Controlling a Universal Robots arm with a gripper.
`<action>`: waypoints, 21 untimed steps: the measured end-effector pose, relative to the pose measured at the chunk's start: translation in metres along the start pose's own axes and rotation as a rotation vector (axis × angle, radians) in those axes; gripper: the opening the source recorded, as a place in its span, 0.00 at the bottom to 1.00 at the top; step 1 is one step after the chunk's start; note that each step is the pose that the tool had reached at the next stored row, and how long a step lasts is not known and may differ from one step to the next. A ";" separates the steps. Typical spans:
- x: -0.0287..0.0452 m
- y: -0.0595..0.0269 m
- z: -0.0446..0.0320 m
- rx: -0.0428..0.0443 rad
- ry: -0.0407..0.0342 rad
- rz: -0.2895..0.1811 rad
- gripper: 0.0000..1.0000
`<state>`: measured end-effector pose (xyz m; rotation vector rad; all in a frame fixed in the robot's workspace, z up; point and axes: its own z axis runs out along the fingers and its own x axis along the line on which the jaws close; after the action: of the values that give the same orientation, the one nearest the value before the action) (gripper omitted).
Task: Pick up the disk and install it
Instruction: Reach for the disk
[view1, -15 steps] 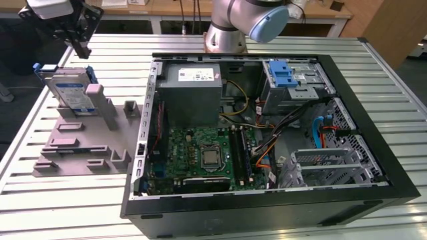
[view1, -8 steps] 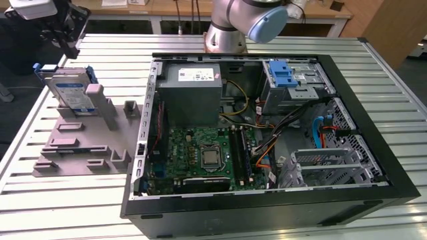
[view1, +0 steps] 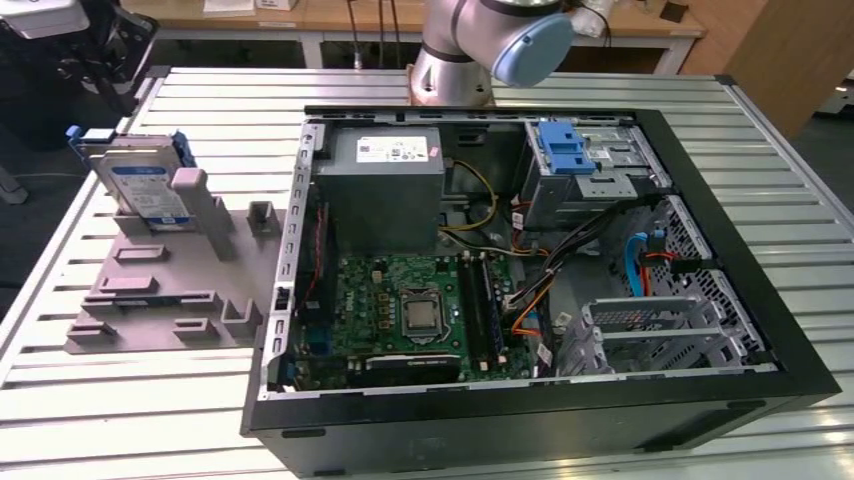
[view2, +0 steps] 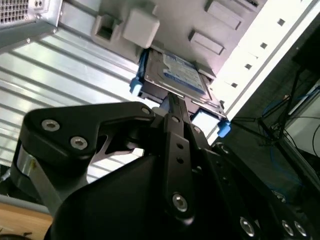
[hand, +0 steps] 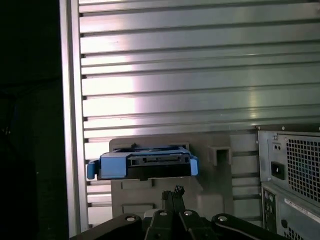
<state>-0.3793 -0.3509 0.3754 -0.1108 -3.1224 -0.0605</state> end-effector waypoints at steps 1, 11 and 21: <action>0.0019 0.0003 0.0004 0.0001 0.0001 -0.003 0.11; 0.0366 0.0061 0.0045 0.0005 0.0021 -0.008 0.11; 0.0490 0.0085 0.0063 0.0004 0.0027 -0.008 0.11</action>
<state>-0.4277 -0.3387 0.3703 -0.0988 -3.1202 -0.0600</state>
